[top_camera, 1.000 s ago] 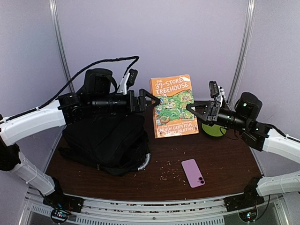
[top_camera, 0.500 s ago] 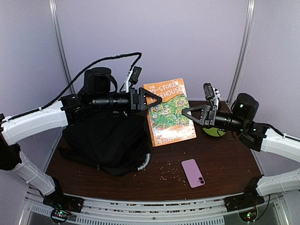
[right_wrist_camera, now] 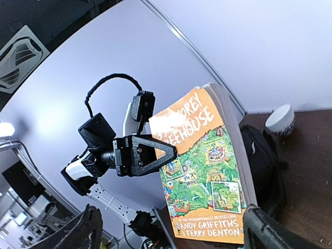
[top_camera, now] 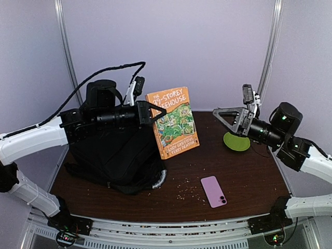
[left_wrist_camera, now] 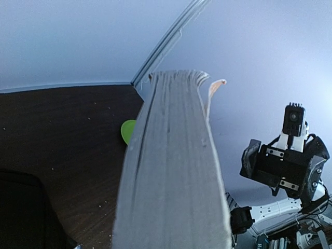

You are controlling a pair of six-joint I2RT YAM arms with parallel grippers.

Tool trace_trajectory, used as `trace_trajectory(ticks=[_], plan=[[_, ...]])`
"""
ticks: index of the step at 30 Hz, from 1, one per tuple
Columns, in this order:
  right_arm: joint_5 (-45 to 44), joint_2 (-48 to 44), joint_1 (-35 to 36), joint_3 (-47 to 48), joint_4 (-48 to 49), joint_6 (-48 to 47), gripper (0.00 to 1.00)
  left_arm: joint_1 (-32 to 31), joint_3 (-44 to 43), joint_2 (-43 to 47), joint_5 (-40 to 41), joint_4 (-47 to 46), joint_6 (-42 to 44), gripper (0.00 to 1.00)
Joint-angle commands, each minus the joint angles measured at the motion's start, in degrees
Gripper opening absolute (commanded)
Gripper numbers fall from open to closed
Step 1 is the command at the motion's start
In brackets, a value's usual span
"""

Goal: Pack the student bag
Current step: Pick up the book from the center of the board.

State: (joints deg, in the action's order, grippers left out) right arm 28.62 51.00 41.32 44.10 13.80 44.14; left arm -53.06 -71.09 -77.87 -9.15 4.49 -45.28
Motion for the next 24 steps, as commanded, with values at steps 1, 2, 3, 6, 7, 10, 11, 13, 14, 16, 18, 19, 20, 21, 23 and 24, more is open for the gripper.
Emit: trace_trajectory(ticks=[1,2,3,6,7,10,11,13,14,16,18,19,20,21,23,24], plan=[[-9.5,-2.3,3.3,-3.8,5.9,4.5,0.99,0.1,1.7,6.5,8.0,-16.8,0.5,0.00],[-10.2,-2.0,4.3,-4.4,7.8,5.9,1.00,0.1,2.6,6.9,8.4,-19.8,-0.1,0.00],[-11.1,-1.6,5.6,-4.9,9.4,6.9,1.00,0.1,3.6,7.2,8.6,-23.2,-0.9,0.00],[-11.5,0.9,7.9,-5.5,15.8,10.4,0.99,0.1,5.5,7.0,8.8,-31.4,-3.7,0.00],[-11.1,1.9,8.2,-5.6,17.8,11.9,1.00,0.1,5.8,6.8,8.7,-33.4,-4.9,0.00],[-11.0,4.9,8.4,-5.8,22.5,15.9,1.00,0.1,7.5,6.1,8.5,-40.1,-9.0,0.00],[-11.0,6.0,8.5,-6.0,24.3,17.2,1.00,0.0,8.0,5.7,8.5,-43.0,-10.0,0.00],[-11.0,8.2,8.5,-6.0,28.6,19.6,1.00,-0.3,8.7,5.2,8.5,-46.7,-10.9,0.00],[-10.8,9.4,8.5,-5.9,30.8,20.8,1.00,-0.4,8.7,4.9,8.5,-47.4,-11.1,0.00],[-10.0,11.6,8.4,-5.0,34.2,22.6,1.00,-0.6,8.9,4.5,8.6,-47.8,-11.6,0.00],[-9.8,13.6,8.4,-3.9,36.1,23.9,0.99,-0.7,9.7,4.4,8.6,-49.1,-12.2,0.00],[-9.8,14.7,8.5,-3.4,36.7,24.8,0.98,-0.8,10.1,4.3,8.7,-49.7,-12.6,0.00],[-9.9,15.4,8.4,-3.1,37.5,25.5,0.98,-0.8,10.3,4.2,8.7,-50.0,-12.8,0.00],[-10.0,16.3,8.4,-2.9,38.4,26.1,0.97,-0.8,10.5,4.3,8.7,-50.1,-13.0,0.00],[-10.3,17.6,8.3,-2.4,39.6,26.9,0.95,-0.8,10.8,4.4,8.6,-50.4,-13.3,0.00],[-10.4,18.3,8.2,-1.9,39.8,27.1,0.94,-0.8,11.2,4.5,8.5,-50.7,-13.4,0.00]])
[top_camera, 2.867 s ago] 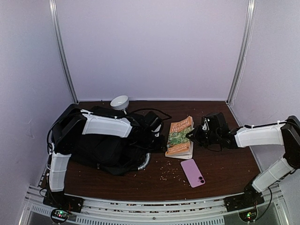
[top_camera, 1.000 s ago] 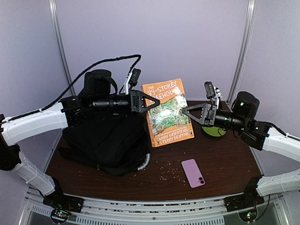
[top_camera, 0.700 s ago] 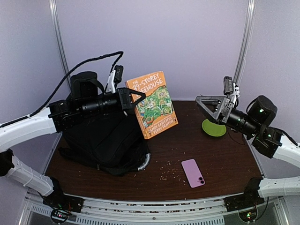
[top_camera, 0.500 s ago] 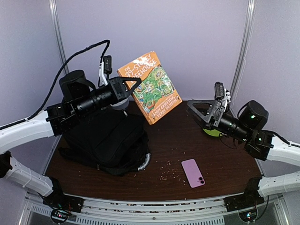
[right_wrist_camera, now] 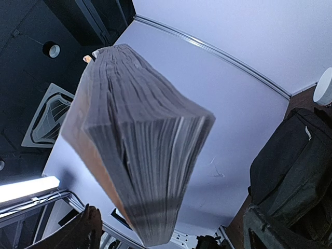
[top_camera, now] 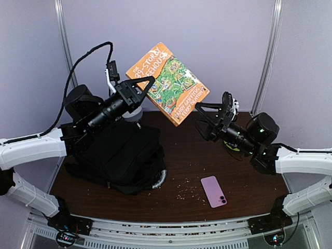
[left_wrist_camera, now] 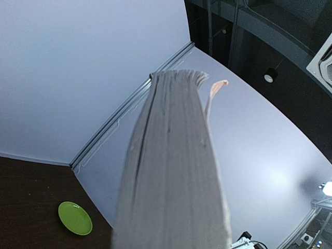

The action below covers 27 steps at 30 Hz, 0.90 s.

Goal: Pack the student bag
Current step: Pick up the book from the center of the board.

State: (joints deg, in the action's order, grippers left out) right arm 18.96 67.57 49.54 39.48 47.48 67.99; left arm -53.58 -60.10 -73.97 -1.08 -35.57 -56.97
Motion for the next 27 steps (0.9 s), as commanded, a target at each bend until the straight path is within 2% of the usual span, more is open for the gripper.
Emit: trace_trajectory(ticks=[1,5,9,14,18,19,20,21,22,24,25,27], plan=[[-0.7,2.3,-0.2,3.1,6.6,3.6,0.93,-0.3,0.6,0.7,0.3,-11.1,-1.7,0.00],[1.1,5.5,-1.4,4.8,11.1,6.5,0.83,-0.3,2.1,1.1,1.0,-12.1,-2.2,0.00],[3.5,8.0,-1.8,7.9,12.4,7.8,0.68,-0.3,2.3,0.6,0.6,-12.1,-2.7,0.00],[5.8,9.9,-1.8,10.4,11.5,8.6,0.37,-0.3,2.4,0.5,1.1,-11.3,-2.6,0.00],[6.5,9.5,-2.0,10.5,10.8,8.4,0.05,-0.3,1.1,0.4,1.3,-7.1,-1.8,0.00],[6.3,8.8,-2.2,10.1,9.5,7.5,0.00,-0.3,0.9,0.6,1.2,-5.5,-1.2,0.21],[5.8,7.7,-2.5,9.7,7.6,6.2,0.00,-0.3,0.6,1.2,1.1,-3.3,-0.1,0.36],[5.0,6.2,-2.8,9.1,5.1,4.2,0.00,-0.3,0.3,2.1,1.2,0.0,1.0,0.61],[4.1,4.4,-3.1,8.4,1.7,2.1,0.00,-0.3,0.1,3.2,1.6,4.0,2.4,0.76],[1.6,-0.1,-3.5,7.4,-6.0,-3.6,0.00,-0.3,-0.1,6.4,3.7,16.0,6.0,0.93],[0.2,-2.4,-3.6,7.0,-10.9,-6.7,0.00,-0.3,-0.5,7.9,5.6,22.3,8.2,0.97],[-3.9,-7.4,-3.6,6.2,-21.3,-13.1,0.00,-0.3,-2.5,10.2,9.8,36.9,13.8,0.98]])
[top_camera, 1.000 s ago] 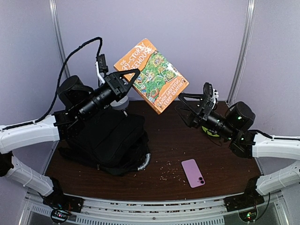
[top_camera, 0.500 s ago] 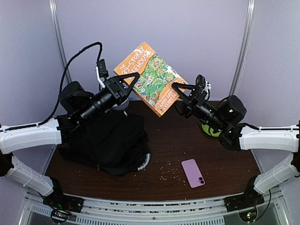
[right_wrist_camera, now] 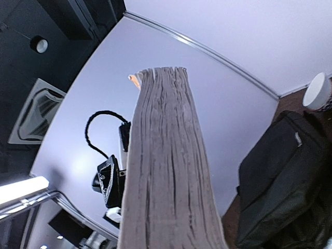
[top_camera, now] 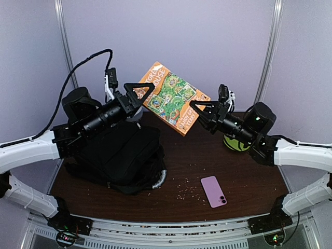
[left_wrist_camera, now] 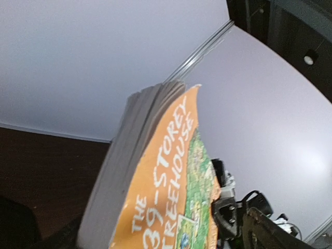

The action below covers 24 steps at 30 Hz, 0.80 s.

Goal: Pack the student bag
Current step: Pick up the book from the center of the board.

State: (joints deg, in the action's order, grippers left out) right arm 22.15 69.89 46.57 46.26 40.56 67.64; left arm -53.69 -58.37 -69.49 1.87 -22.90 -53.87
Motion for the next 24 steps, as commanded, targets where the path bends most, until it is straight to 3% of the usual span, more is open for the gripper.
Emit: trace_trajectory(ticks=[1,5,8,15,24], plan=[[-9.6,-12.3,-0.7,-1.3,-18.8,-15.3,0.00,-0.3,-6.1,6.1,8.9,32.4,13.3,0.98],[-18.1,-21.1,-1.2,-5.7,-32.5,-20.2,0.00,-0.7,-13.8,2.0,15.2,61.8,20.4,0.98],[-21.2,-25.6,-2.1,-9.8,-38.3,-20.1,0.00,-4.1,-16.6,-4.6,19.8,75.2,21.4,0.98],[-23.2,-32.4,-2.8,-16.9,-40.9,-17.5,0.00,-13.2,-25.1,-18.8,28.9,86.4,22.9,0.98],[-23.3,-34.8,-3.0,-19.3,-41.1,-16.3,0.00,-16.4,-32.1,-34.6,40.9,95.0,21.9,0.98]])
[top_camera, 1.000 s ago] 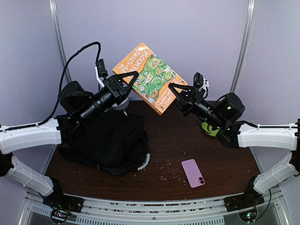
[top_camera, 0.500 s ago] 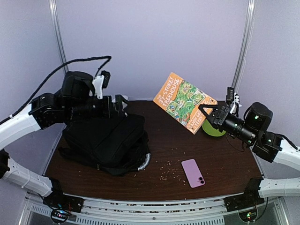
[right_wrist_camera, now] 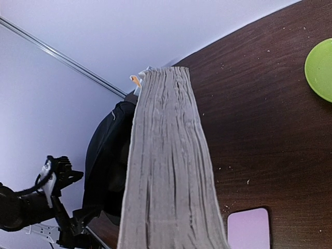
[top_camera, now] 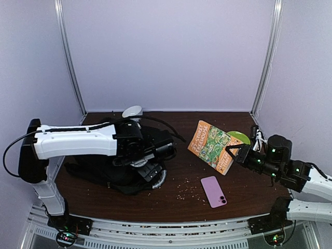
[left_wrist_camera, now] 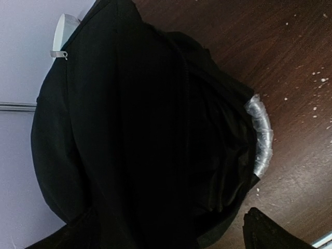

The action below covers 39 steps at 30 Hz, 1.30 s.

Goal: Pack the student bag
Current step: Pick up the book from the center of the board, then place the book in the student bag.

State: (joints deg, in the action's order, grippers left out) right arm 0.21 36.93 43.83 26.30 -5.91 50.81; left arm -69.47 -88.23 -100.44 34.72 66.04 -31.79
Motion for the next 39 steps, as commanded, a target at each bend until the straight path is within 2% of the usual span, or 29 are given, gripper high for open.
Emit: trace_trajectory(ticks=[1,8,10,13,16,17,19,20,21,30,39], plan=[[-1.4,-1.9,-0.2,0.7,5.3,0.5,0.00,-0.6,-2.3,-4.3,8.9,6.0,-0.4,0.98],[0.0,-0.3,-0.2,0.5,7.0,1.3,0.00,-0.3,-2.6,-9.5,13.0,6.2,-0.7,0.97],[1.0,0.3,-0.2,0.7,7.6,1.5,0.00,0.0,-2.1,-9.3,14.1,5.6,-0.9,0.90],[3.4,1.5,-0.2,1.0,8.8,2.1,0.00,0.7,-1.6,-7.8,14.7,4.2,-0.3,0.72],[5.7,3.0,-0.2,1.0,10.8,3.4,0.00,2.0,-1.1,-5.0,13.8,2.6,0.3,0.46],[6.6,3.6,-0.2,0.9,11.7,4.0,0.00,2.6,-1.1,-4.0,13.3,2.2,0.5,0.32],[8.9,4.8,-0.2,0.8,13.8,5.9,0.00,3.8,-1.2,-1.3,12.7,1.5,0.5,0.12],[10.4,5.7,-0.2,0.8,15.1,6.9,0.00,4.4,-1.3,0.1,12.1,1.0,0.5,0.04],[12.3,6.7,-0.2,0.9,16.3,8.1,0.00,5.1,-1.5,1.6,11.4,0.5,0.6,0.00],[27.0,19.7,1.9,5.5,27.7,14.6,0.00,10.4,-1.7,14.1,2.3,-8.0,2.7,0.00],[31.2,31.8,5.1,11.4,42.3,21.8,0.00,11.7,3.3,21.3,-5.8,-17.6,3.7,0.00]])
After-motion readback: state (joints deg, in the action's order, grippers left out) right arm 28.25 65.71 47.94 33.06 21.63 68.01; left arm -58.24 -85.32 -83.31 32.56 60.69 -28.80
